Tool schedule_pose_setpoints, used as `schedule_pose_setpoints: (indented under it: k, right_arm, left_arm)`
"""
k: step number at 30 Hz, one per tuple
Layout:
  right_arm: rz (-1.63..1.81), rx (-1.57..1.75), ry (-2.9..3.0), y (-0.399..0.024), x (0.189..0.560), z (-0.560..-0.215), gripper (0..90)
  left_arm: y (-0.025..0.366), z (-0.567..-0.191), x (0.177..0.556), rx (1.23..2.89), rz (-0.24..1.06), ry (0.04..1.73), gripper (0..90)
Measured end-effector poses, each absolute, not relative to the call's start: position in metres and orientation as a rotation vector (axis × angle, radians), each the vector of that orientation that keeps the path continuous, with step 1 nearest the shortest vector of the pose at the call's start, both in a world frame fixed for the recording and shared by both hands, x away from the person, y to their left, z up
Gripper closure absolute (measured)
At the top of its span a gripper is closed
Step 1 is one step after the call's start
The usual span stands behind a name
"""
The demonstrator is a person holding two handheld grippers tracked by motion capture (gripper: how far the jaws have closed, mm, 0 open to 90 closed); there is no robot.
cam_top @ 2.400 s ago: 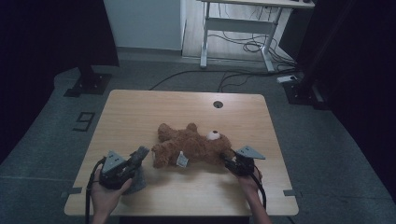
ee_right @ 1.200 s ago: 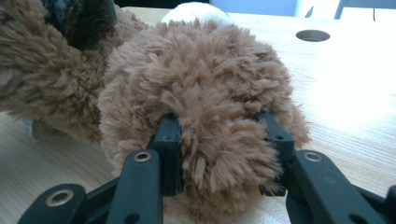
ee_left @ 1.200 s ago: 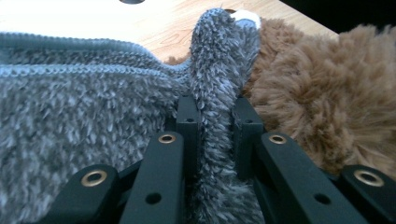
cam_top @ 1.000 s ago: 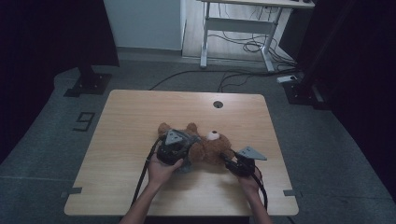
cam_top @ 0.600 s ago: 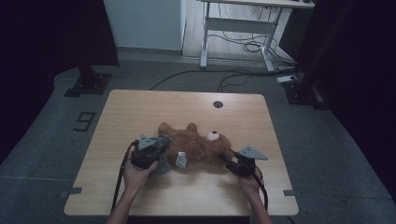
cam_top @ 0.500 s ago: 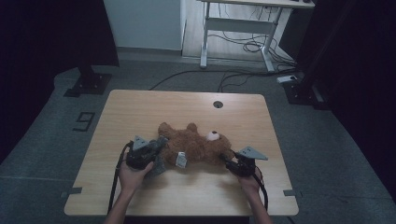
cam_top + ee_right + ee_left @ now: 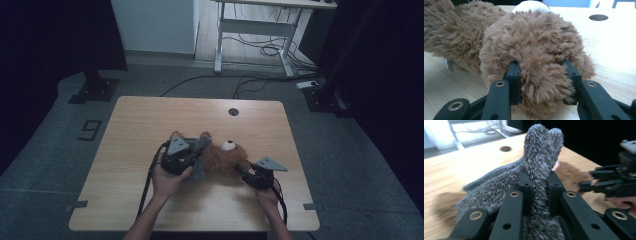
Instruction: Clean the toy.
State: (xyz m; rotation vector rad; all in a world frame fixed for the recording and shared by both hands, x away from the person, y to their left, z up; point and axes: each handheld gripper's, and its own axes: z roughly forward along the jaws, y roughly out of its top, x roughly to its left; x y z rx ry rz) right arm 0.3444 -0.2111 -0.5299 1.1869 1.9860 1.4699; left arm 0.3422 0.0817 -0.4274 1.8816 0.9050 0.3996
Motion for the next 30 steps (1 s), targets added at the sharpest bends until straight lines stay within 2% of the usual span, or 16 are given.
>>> schedule_pose_setpoints:
  k: [5,9,16,25,30]
  right_arm:
    - [1.465,1.184,1.984,-0.211,0.344,-0.530,60.0]
    - [1.463,1.172,1.996,-0.211,0.344,-0.530,60.2]
    - [1.484,1.172,2.002,-0.213,0.345,-0.530,60.3]
    - [1.508,1.162,2.007,-0.214,0.345,-0.532,60.4]
    - [1.521,1.168,2.003,-0.215,0.345,-0.532,60.4]
  left_arm:
    - [0.069,-0.462,0.360,1.920,0.250,0.970,77.8]
    - [0.085,-0.479,0.362,1.857,0.181,0.998,78.7]
    - [0.120,-0.471,0.351,1.869,0.356,1.029,78.7]
    - [0.175,-0.486,0.349,1.812,0.386,1.174,78.5]
    - [0.170,-0.450,0.341,1.760,0.424,1.110,78.4]
